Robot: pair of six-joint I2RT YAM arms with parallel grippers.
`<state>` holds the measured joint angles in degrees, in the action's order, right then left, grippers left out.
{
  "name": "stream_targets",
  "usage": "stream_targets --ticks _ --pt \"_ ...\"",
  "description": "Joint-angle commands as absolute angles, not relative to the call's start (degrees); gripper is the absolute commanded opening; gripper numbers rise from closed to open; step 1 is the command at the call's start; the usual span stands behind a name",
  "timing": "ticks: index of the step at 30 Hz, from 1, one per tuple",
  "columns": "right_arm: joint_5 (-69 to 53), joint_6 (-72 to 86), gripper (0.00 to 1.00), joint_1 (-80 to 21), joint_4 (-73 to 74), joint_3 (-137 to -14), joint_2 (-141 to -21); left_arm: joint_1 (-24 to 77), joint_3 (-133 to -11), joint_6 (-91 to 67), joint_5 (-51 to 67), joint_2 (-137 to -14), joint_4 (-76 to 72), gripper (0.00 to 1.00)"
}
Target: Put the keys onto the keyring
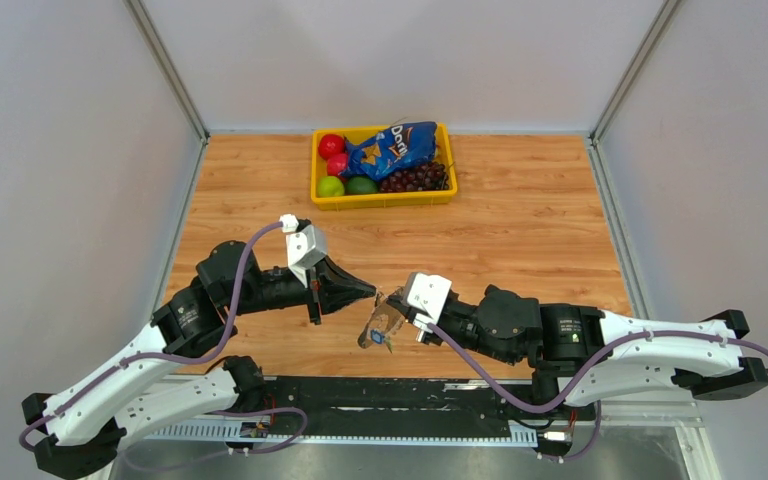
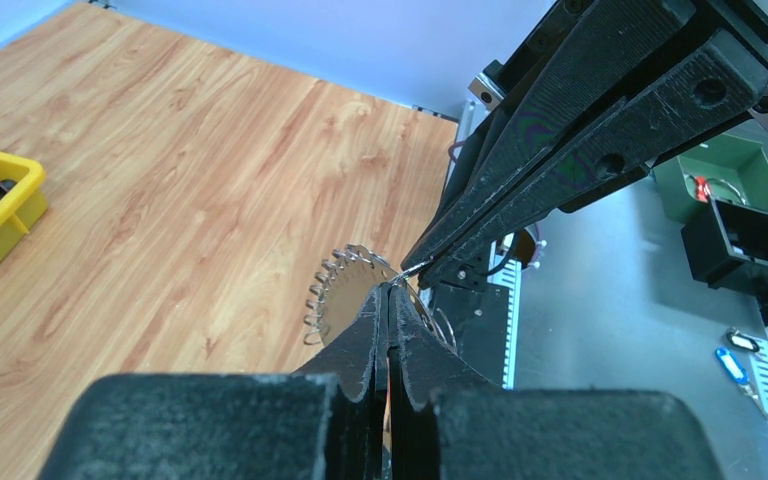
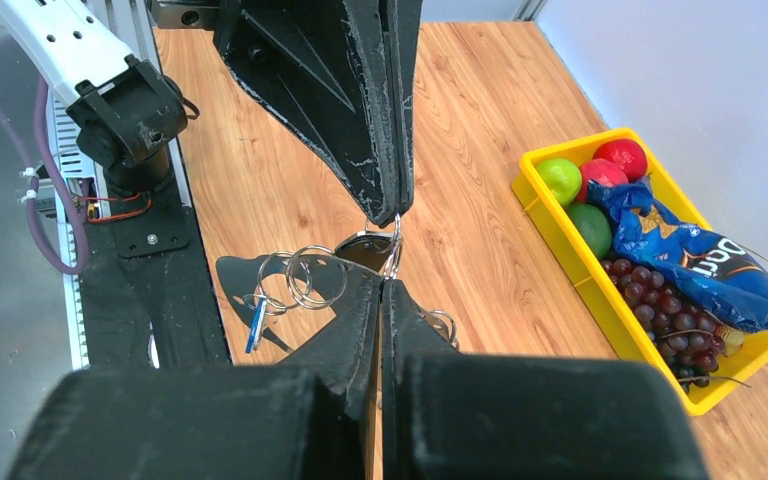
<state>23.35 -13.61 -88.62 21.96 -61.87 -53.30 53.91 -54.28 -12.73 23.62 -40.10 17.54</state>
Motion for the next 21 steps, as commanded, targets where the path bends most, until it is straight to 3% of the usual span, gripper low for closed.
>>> stream_targets --ticks 1,21 --pt "22.76 -13.71 0.00 -89.33 16.73 -63.20 -53.05 53.71 -56.69 -13.35 22.69 -40.08 15.64 0.00" --pt "26.91 -13.24 0.00 -91.39 14.25 -63.02 -52.82 53.67 -56.23 -13.45 18.20 -39.23 15.58 0.00"
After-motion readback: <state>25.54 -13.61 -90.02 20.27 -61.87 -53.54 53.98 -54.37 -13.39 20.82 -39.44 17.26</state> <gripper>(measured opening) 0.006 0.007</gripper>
